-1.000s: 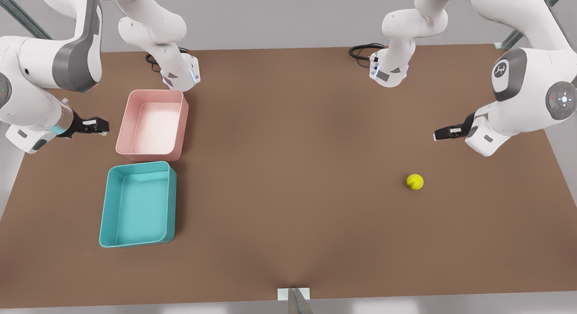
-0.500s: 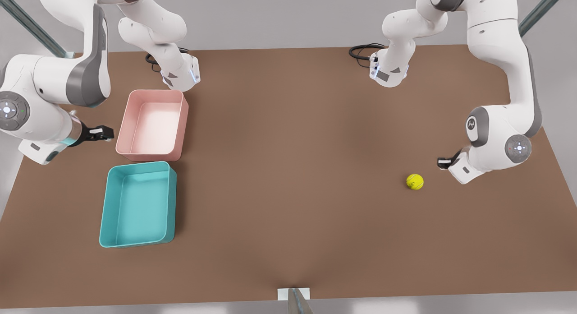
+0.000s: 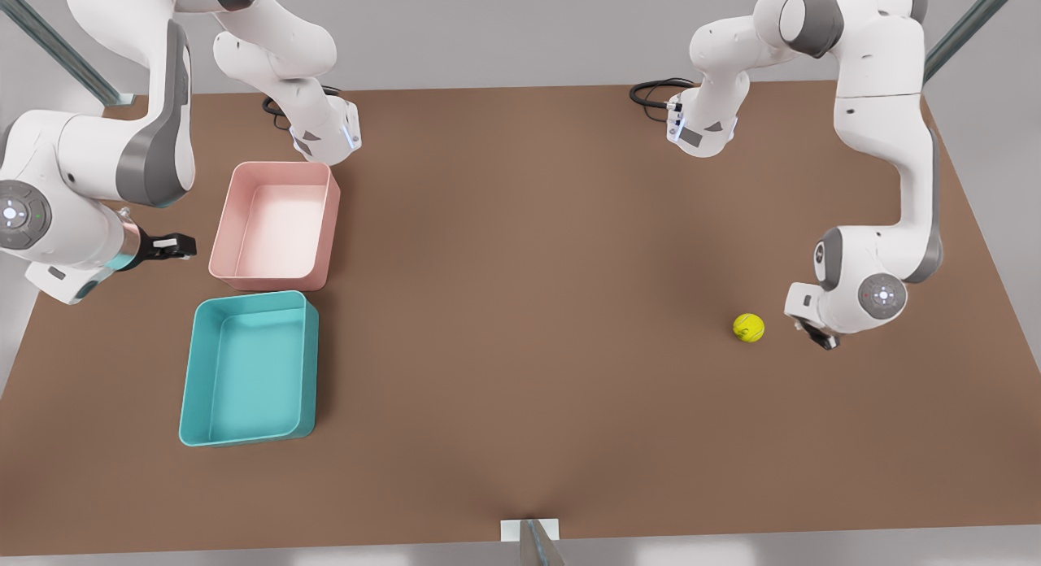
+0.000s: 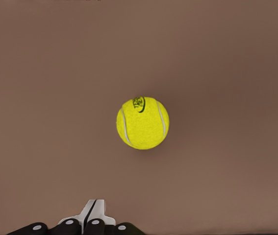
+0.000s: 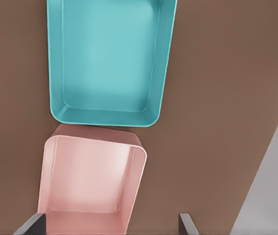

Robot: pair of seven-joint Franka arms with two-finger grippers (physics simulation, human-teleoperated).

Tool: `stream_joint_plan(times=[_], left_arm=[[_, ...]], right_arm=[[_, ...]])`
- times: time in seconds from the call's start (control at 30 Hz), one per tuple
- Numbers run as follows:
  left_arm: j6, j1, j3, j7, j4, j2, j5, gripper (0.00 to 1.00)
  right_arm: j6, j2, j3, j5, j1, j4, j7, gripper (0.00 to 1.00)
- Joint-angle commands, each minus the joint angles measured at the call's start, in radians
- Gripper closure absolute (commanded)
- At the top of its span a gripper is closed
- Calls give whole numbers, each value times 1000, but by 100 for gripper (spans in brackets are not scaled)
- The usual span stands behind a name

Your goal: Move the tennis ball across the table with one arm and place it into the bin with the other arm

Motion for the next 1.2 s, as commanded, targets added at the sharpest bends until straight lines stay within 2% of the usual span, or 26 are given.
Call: stream_joint_plan(times=[0.0,0.17,0.33,0.73,0.9,0.97,1.0,1.03,1.13,1.17], left_arm=[[97,-5,0,741,-8,8,6,79],[129,-17,0,657,-12,61,8,79],[169,-10,14,595,-101,66,15,79],[202,-19,40,566,-110,100,17,79],[202,-134,38,215,-118,94,11,79],[234,-237,17,-54,-112,95,-127,79],[235,-277,-50,-294,-104,84,-239,79],[235,-287,-90,-461,-89,78,-308,79],[223,-272,-97,-469,-89,48,-327,79],[188,-211,-97,-530,-86,3,-374,79]], right_arm=[[-16,-1,0,7,0,-1,-7,0],[-16,2,0,7,2,2,-7,0],[-16,7,1,8,5,2,-10,0],[-16,2,1,10,3,-4,-6,0],[-18,6,0,10,3,-4,-10,0],[-18,6,0,8,3,-4,-9,0],[-18,7,0,8,3,-4,-12,0],[-18,7,0,8,3,-4,-13,0],[-16,10,-2,8,3,-2,-15,0],[-16,10,-2,10,3,-2,-15,0]])
